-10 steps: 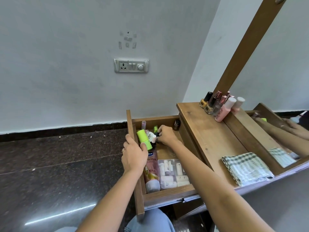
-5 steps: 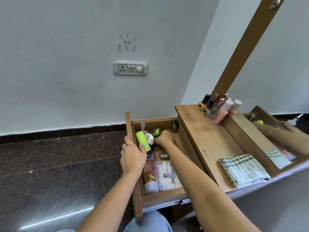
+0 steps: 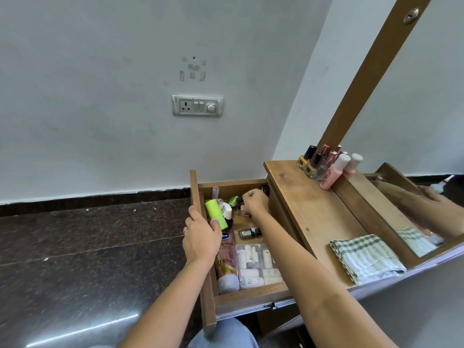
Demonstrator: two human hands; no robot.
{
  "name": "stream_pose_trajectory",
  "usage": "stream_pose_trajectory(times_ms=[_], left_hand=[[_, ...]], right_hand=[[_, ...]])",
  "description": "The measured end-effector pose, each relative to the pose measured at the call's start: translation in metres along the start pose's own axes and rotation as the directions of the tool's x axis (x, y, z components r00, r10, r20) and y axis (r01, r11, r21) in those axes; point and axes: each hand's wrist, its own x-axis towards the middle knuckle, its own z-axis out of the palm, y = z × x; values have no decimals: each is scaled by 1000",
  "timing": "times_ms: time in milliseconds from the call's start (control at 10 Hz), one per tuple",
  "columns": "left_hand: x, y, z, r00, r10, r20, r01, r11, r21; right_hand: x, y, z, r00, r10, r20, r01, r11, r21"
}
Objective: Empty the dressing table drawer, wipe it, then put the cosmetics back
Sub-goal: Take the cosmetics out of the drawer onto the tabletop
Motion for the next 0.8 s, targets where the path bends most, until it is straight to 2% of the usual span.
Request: stream_pose_trajectory(times_ms=[100,200,400,500,600,800], left_hand=[[0,0,-1,1000,-2,-3,2,1000,-5],[-1,0,-1,1000,-2,0,2,1000,0],[0,0,-1,1000,-8,-1,8,1000,-1],[1,-1,0,1000,1,2,-1,1000,-13],[2,-2,1,1000,-2,0,2,1000,-21],[3,-3,3,1000,0,-6,0,1000,-15]], right_hand=[[8,-5,-1,993,-122,-10,122,993,-3],[12,-10,-1,968,-242,72,250,957,-147],[2,-23,-9,916,-363,171,400,793,-460],[3,-45,-39,888,-435,145,439,715,-544],[0,-74,-89,889,-450,90,417,711,-567],[9,-94,-172,923,-379,-63,208,631,-748]])
